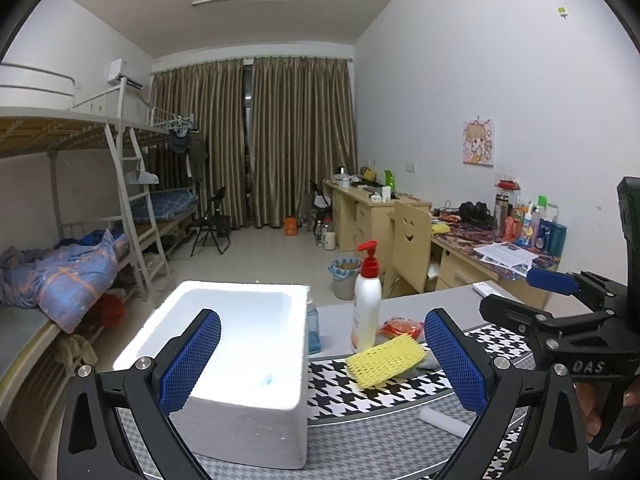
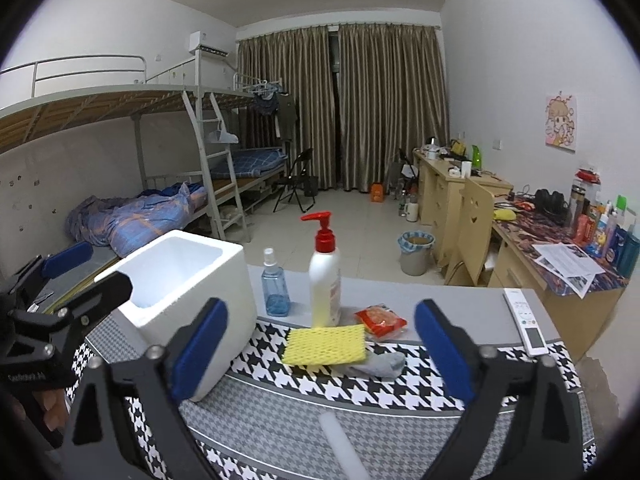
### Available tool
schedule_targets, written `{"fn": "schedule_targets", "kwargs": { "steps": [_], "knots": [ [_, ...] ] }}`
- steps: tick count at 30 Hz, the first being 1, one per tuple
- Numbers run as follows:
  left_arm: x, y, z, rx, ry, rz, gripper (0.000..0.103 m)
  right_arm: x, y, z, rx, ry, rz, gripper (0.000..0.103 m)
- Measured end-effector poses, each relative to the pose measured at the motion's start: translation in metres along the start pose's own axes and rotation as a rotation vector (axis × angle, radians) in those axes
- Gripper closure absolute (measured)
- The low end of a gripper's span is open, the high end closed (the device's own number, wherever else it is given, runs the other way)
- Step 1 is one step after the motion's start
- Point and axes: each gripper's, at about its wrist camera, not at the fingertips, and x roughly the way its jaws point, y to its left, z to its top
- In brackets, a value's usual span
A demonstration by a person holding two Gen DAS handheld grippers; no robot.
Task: Organize soft objects
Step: 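Move both tools back toward the yellow sponge and grey sock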
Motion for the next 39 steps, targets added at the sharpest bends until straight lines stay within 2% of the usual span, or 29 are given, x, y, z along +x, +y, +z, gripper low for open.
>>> {"fn": "schedule_targets", "kwargs": {
  "steps": [17, 39],
  "knots": [
    [0.016, -0.023, 0.001, 0.032, 0.028, -0.040, 0.001, -0.009, -0.025, -0.007, 0.011, 0.009, -0.075, 0.005],
    [0.040, -0.048, -0.005, 0.038, 0.076, -0.073, 0.001, -0.011, -0.058, -0.015, 0.050, 0.027, -0.098, 0.005]
  ]
}}
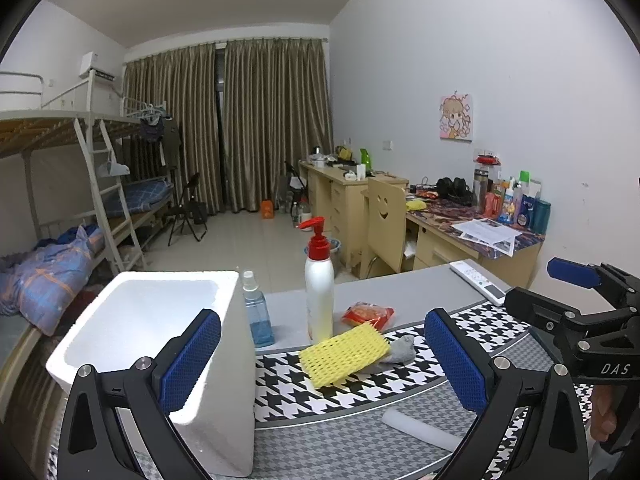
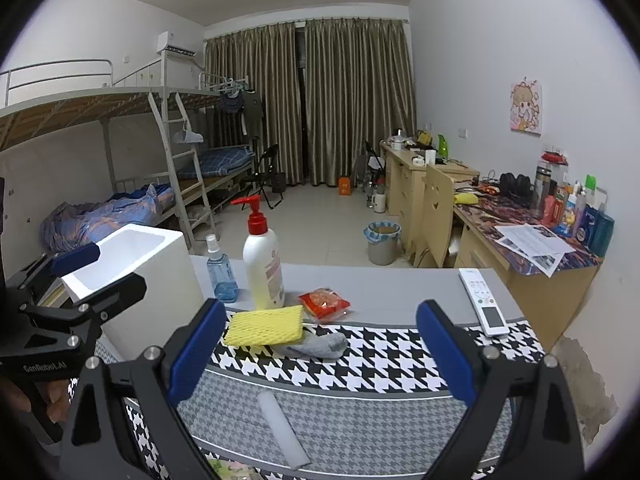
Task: Organize soft objects
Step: 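Move both tools back toward the yellow sponge and grey sock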
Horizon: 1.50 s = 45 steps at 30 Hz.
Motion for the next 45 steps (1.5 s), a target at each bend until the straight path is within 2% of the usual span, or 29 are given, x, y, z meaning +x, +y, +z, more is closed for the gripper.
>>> {"fn": "schedule_targets", "kwargs": {
  "steps": [16, 34, 45],
  "knots": [
    [0.026, -0.009, -0.006, 0.013, 0.058, -0.027, 0.001, 0.014, -0.017, -0.006, 0.022, 0.032, -0.016, 0.005],
    [0.060, -0.025, -0.025, 0.032, 0.122, -0.058, 0.001, 0.032, -0.027, -0.012, 0.030, 0.070, 0.007, 0.005],
    [0.081, -0.028, -0.036, 0.049, 0.160, -0.046, 0.001, 0.044, -0.031, -0.016, 0.046, 0.102, 0.026, 0.005]
  ]
}}
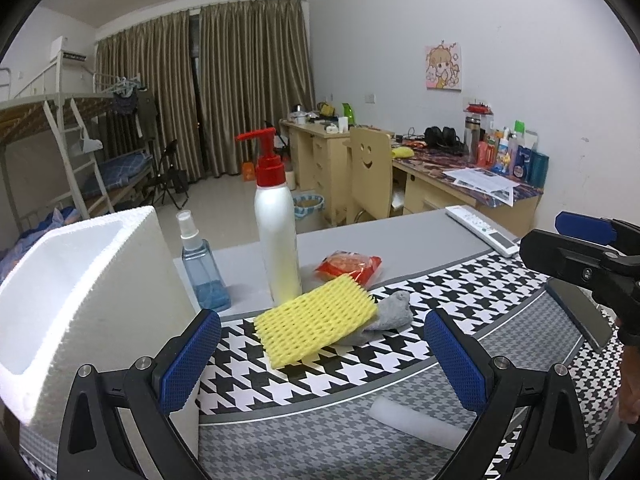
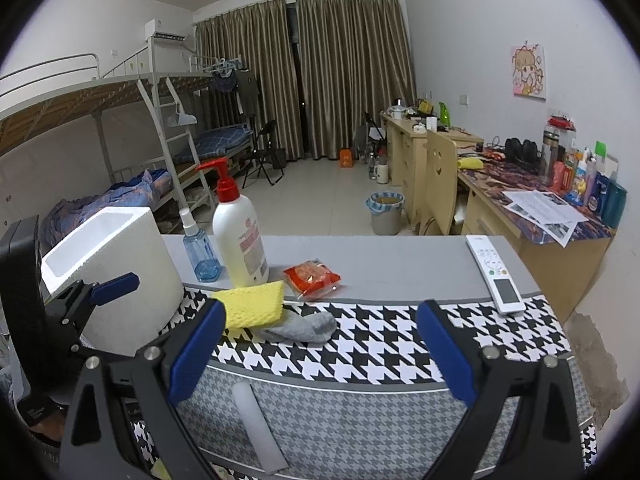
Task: Organize soft objects
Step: 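Move both tools back toward the yellow sponge and grey sock, then close the left tool on the yellow foam-net sponge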
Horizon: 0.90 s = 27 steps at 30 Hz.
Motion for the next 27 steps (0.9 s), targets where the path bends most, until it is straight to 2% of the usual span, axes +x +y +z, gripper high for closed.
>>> {"fn": "schedule_targets", "kwargs": {
  "steps": [13, 27],
  "knots": [
    [0.026, 0.003, -0.007, -0.007, 0.032, -0.031, 0.001, 0.019, 0.002, -0.003, -0.005, 0.044, 0.006, 0.005],
    [0.051, 0.018, -0.015, -0.048, 0.078, -0.027, 0.014, 0.048, 0.004, -0.002, -0.020, 0.095, 0.023, 0.005]
  ]
}}
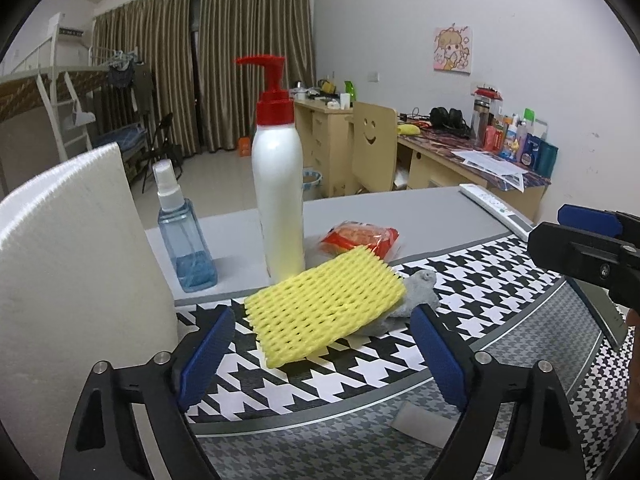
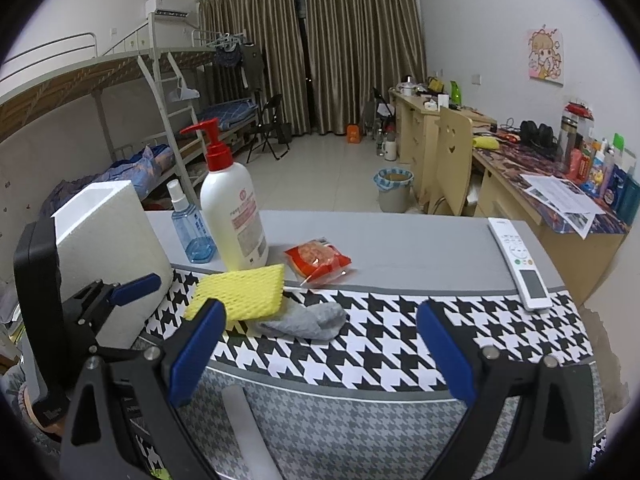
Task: Organize soft objects
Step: 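Close the left tool on the yellow foam-net sponge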
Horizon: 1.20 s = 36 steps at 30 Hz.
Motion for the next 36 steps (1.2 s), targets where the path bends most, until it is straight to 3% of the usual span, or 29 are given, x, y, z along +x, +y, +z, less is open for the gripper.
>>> {"fn": "schedule_targets", "kwargs": {
  "steps": [5, 17, 22, 33, 36],
  "knots": [
    [0.008, 0.006, -0.002, -0.033, 0.020, 0.001, 0.023, 0.009, 0.002, -0.001, -0.017, -0.003, 0.006, 0.005],
    [0.027, 0.015, -0.008, -0.045, 0.067, 0.042, 0.027, 0.038, -0.007, -0.011, -0.027, 0.023, 0.017, 0.005],
    [0.032, 0.017, -0.009, -0.049, 0.088, 0.026, 0.029, 0.046, -0.010, -0.014, -0.014, 0.037, 0.035, 0.005],
    [0.043, 0.018, -0.011, -0.049, 0.162, 0.003, 0.053, 0.059, -0.018, -0.017, 0.022, 0.079, 0.049, 0.005],
    [0.049, 0.019, -0.012, -0.054, 0.198, 0.000, 0.063, 0.059, -0.019, -0.018, 0.019, 0.081, 0.051, 0.005]
  ]
}}
